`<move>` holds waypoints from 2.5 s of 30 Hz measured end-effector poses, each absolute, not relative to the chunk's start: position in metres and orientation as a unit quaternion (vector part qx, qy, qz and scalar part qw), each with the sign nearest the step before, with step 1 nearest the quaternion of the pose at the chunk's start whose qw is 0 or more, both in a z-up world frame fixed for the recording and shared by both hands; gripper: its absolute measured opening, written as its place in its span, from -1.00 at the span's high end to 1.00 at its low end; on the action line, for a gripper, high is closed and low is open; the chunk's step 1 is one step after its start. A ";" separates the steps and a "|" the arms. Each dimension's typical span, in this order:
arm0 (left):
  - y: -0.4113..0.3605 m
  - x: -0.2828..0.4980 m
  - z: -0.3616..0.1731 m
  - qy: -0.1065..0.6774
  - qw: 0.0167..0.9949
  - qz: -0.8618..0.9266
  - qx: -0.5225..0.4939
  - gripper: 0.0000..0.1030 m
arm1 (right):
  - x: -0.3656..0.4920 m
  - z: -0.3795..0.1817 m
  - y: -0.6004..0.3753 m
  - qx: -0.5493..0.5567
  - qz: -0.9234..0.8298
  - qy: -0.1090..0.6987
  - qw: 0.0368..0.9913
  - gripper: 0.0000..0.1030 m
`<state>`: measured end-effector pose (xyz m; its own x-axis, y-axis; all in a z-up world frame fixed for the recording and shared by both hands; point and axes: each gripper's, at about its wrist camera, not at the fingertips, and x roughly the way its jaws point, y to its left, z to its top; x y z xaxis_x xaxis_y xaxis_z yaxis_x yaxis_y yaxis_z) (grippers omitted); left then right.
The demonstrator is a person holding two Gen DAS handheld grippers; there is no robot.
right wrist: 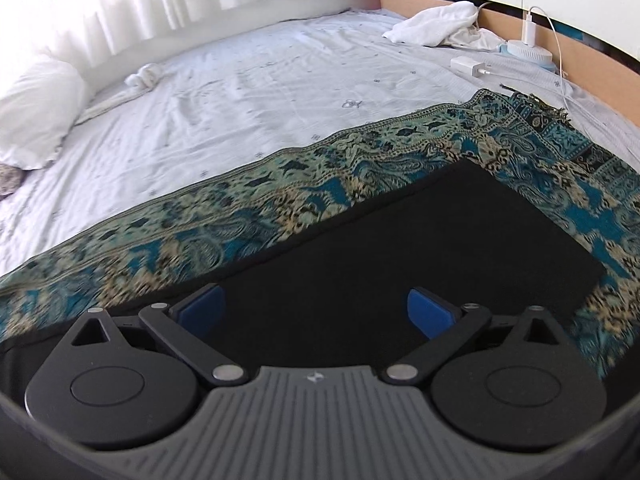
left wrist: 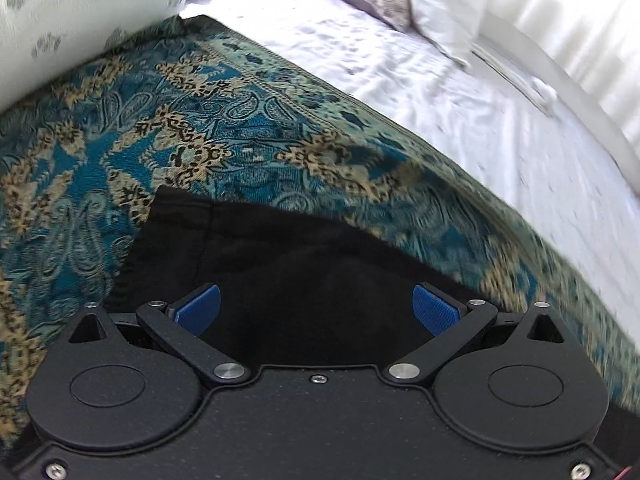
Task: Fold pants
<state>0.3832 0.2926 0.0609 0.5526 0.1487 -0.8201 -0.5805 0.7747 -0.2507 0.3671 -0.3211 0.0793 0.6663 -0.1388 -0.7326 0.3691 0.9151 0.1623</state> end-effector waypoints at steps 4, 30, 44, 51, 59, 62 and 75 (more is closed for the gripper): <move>0.304 0.406 0.048 0.428 0.827 0.254 -0.260 -0.99 | 0.392 0.073 -0.329 0.156 -0.164 0.386 0.894 -1.00; 0.319 0.452 0.012 0.411 0.757 0.409 -0.302 -1.00 | 0.488 0.012 -0.357 0.138 -0.279 0.436 0.844 -0.97; 0.270 0.449 0.014 0.373 0.811 0.416 -0.170 0.88 | 0.476 0.027 -0.359 0.128 -0.271 0.427 0.853 0.67; 0.273 0.421 0.033 0.354 0.820 0.404 -0.197 0.98 | 0.445 0.048 -0.382 0.193 -0.250 0.402 0.859 0.89; 0.275 0.382 0.062 0.351 0.834 0.373 -0.203 0.98 | 0.392 0.080 -0.407 0.232 -0.232 0.371 0.869 0.92; 0.271 0.365 0.068 0.345 0.845 0.353 -0.205 0.98 | 0.373 0.087 -0.414 0.237 -0.227 0.365 0.871 0.92; 0.261 0.270 0.090 0.346 0.863 0.304 -0.208 0.99 | 0.280 0.094 -0.442 0.268 -0.204 0.349 0.874 0.92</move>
